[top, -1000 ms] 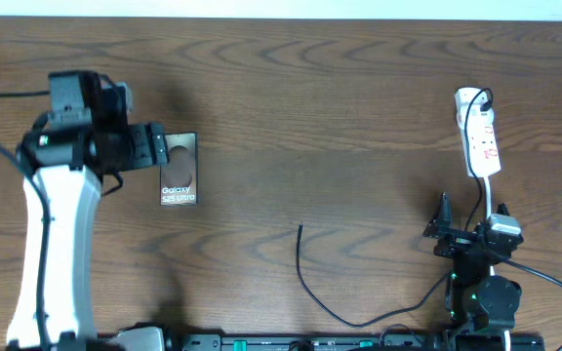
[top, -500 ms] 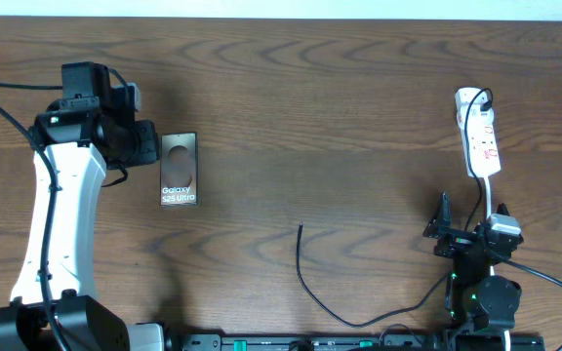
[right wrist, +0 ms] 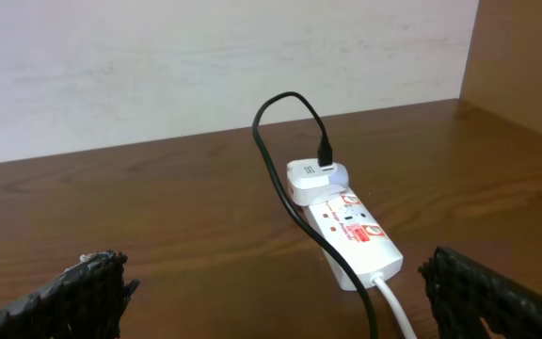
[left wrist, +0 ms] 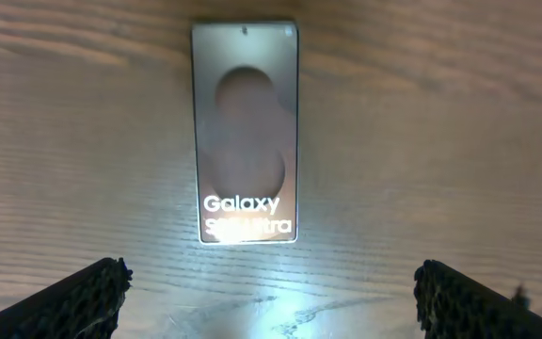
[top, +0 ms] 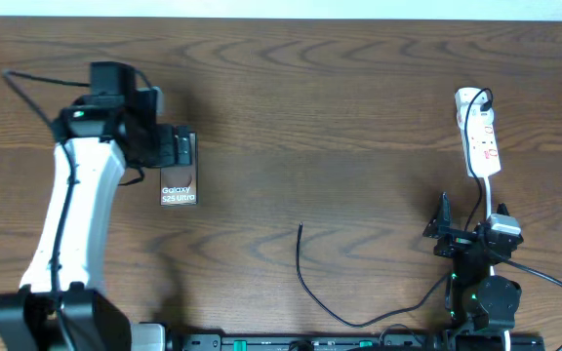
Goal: Plug charger to phone and switch on socket
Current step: 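Move the left gripper forward over the Galaxy phone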
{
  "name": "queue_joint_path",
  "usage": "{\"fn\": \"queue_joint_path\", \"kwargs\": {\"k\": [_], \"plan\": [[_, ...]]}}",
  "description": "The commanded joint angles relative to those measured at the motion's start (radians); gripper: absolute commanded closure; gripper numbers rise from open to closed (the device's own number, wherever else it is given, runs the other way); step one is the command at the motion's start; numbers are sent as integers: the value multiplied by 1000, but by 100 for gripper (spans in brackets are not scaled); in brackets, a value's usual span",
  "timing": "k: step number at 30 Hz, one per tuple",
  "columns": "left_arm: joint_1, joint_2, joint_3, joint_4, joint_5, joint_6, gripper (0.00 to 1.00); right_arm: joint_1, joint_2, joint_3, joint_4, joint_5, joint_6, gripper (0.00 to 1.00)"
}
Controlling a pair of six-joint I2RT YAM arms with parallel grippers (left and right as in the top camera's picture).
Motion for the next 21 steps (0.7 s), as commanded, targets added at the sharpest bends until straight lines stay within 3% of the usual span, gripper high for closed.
{"fn": "queue_joint_path", "kwargs": {"k": [1,8,21], "plan": [[-3,95,39,-23,-56,-38,2,-4,-6,-1,-5,-3,-12,1],[-3,251,93,-40,-59,-38,2,-4,-6,-1,-5,-3,-12,1],[-3,383,101,-21,-59,-37,2,-4,-6,-1,-5,-3,-12,1]]}}
